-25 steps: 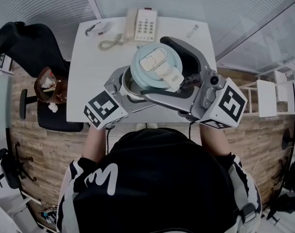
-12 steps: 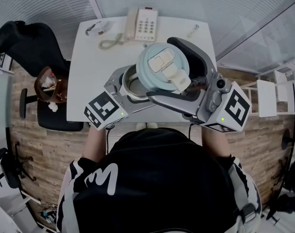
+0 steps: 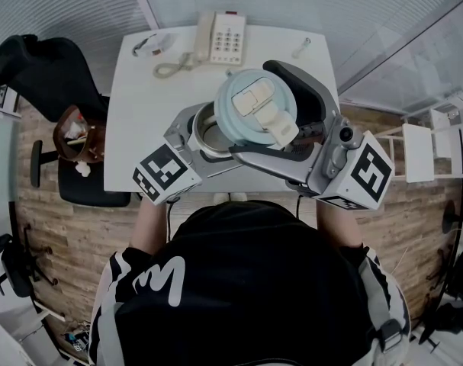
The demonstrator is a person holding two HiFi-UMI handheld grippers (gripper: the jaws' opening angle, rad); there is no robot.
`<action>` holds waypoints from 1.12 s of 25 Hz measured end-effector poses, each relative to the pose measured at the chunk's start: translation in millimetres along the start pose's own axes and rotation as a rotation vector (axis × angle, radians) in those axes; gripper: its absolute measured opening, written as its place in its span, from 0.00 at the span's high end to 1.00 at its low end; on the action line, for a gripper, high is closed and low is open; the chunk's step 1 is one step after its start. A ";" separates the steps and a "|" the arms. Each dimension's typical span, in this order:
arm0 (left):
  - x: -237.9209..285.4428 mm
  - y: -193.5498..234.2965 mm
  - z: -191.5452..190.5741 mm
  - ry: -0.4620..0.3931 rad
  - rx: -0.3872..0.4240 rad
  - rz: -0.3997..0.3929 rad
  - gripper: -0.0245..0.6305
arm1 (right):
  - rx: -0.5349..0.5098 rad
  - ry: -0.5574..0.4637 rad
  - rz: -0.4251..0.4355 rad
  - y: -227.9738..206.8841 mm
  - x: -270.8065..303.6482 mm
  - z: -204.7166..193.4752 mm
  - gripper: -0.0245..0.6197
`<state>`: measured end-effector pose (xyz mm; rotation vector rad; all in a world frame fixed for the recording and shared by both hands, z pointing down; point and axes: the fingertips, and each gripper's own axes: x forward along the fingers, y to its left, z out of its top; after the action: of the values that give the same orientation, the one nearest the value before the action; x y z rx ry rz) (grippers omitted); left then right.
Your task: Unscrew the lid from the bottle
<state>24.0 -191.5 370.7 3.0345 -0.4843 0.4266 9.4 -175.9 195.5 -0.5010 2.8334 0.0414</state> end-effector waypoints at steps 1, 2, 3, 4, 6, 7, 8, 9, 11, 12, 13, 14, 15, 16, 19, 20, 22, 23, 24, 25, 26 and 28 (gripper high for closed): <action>0.2 0.3 -0.2 0.000 -0.001 0.000 0.28 | -0.002 0.002 0.000 0.0 -0.2 -0.4 0.28; 0.6 0.6 -0.6 0.000 -0.001 0.000 0.28 | -0.004 0.003 0.001 -0.1 -0.3 -0.7 0.28; 1.0 0.8 -0.9 0.000 -0.002 0.000 0.28 | -0.005 0.003 0.002 -0.2 -0.5 -1.0 0.28; 1.5 0.9 -1.1 -0.001 -0.004 0.001 0.28 | -0.005 0.003 0.002 -0.3 -0.6 -1.3 0.28; 2.0 0.7 -1.5 -0.002 -0.006 0.001 0.28 | -0.002 0.001 0.002 -0.5 -1.1 -1.7 0.28; 2.0 0.5 -1.4 -0.003 -0.006 0.000 0.28 | -0.001 0.000 0.002 -0.5 -1.3 -1.6 0.28; 1.9 0.5 -1.3 -0.003 -0.007 0.000 0.28 | 0.000 -0.001 0.002 -0.6 -1.4 -1.4 0.28; 1.8 0.6 -1.1 -0.003 -0.007 0.001 0.28 | -0.001 -0.002 0.003 -0.5 -1.3 -1.3 0.28; 1.7 1.0 -0.9 -0.003 -0.008 0.003 0.28 | -0.003 0.000 0.004 -0.5 -1.0 -1.5 0.28; 1.8 1.1 -1.1 -0.002 -0.008 0.004 0.28 | -0.003 0.001 0.004 -0.6 -1.0 -1.9 0.28; 1.8 1.0 -1.4 -0.002 -0.008 0.005 0.28 | 0.000 0.001 0.002 -0.8 -1.2 -2.5 0.28; 1.9 1.0 -1.7 -0.002 -0.008 0.006 0.28 | 0.005 -0.001 0.001 -1.1 -1.6 -3.1 0.28; 2.1 1.1 -2.0 -0.002 -0.008 0.007 0.28 | 0.011 -0.004 -0.001 -1.7 -2.0 -3.7 0.28; 2.4 1.3 -2.3 -0.001 -0.008 0.007 0.28 | 0.018 -0.006 -0.003 -2.5 -2.4 -4.4 0.28; 3.3 1.4 -3.2 0.001 -0.011 0.010 0.28 | 0.030 -0.006 -0.006 -3.9 -3.4 -5.9 0.28; 3.1 1.3 -3.1 0.001 -0.011 0.010 0.28 | 0.031 -0.005 -0.005 -3.8 -3.4 -5.8 0.28; 2.6 1.2 -2.2 -0.001 -0.010 0.010 0.28 | 0.031 -0.008 -0.003 -3.3 -2.9 -4.8 0.28; 2.7 1.4 -1.9 -0.002 -0.009 0.010 0.28 | 0.030 -0.009 -0.002 -3.3 -2.8 -4.4 0.28; 3.0 1.6 -1.7 -0.004 -0.009 0.010 0.28 | 0.029 -0.011 -0.001 -3.4 -2.8 -4.2 0.28; 3.3 1.8 -1.7 -0.005 -0.009 0.011 0.28 | 0.027 -0.012 -0.001 -3.6 -2.8 -4.2 0.28; 3.4 2.0 -1.7 -0.006 -0.009 0.011 0.28 | 0.026 -0.012 -0.001 -3.6 -2.9 -4.4 0.28; 3.4 2.1 -2.1 -0.006 -0.009 0.012 0.28 | 0.024 -0.010 -0.002 -3.6 -2.8 -4.8 0.28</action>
<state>25.9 -194.3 373.7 3.0260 -0.5041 0.4154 12.0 -178.7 201.0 -0.4963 2.8197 0.0089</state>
